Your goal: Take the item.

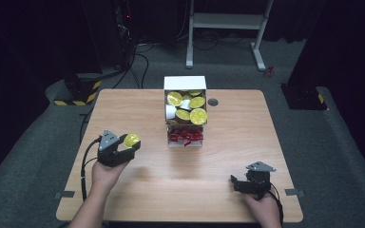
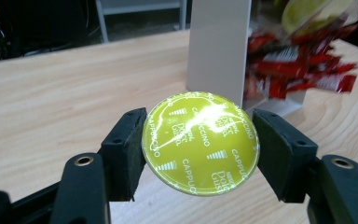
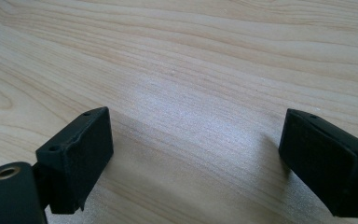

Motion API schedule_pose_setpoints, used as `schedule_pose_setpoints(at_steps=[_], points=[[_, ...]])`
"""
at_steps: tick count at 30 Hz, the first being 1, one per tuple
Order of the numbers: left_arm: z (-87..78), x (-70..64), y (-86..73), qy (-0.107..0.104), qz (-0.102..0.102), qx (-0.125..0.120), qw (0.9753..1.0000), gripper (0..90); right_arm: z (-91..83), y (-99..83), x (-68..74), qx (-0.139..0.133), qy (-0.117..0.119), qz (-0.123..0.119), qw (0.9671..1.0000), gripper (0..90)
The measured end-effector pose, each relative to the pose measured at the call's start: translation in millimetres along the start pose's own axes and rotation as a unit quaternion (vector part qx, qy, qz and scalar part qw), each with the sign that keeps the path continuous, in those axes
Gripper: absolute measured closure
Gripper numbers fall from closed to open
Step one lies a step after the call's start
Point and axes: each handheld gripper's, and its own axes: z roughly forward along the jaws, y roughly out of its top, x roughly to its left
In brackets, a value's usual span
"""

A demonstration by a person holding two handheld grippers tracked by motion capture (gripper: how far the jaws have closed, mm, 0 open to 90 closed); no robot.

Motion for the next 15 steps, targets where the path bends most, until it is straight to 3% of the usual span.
schedule_pose_setpoints(at_steps=[15], points=[[15.3, 7.3, -34.0, 0.014, -0.004, 0.031, 0.9994, 38.2, -0.1, -0.1, 0.1, 0.000, 0.000, 0.000, 1.0000, 9.9]])
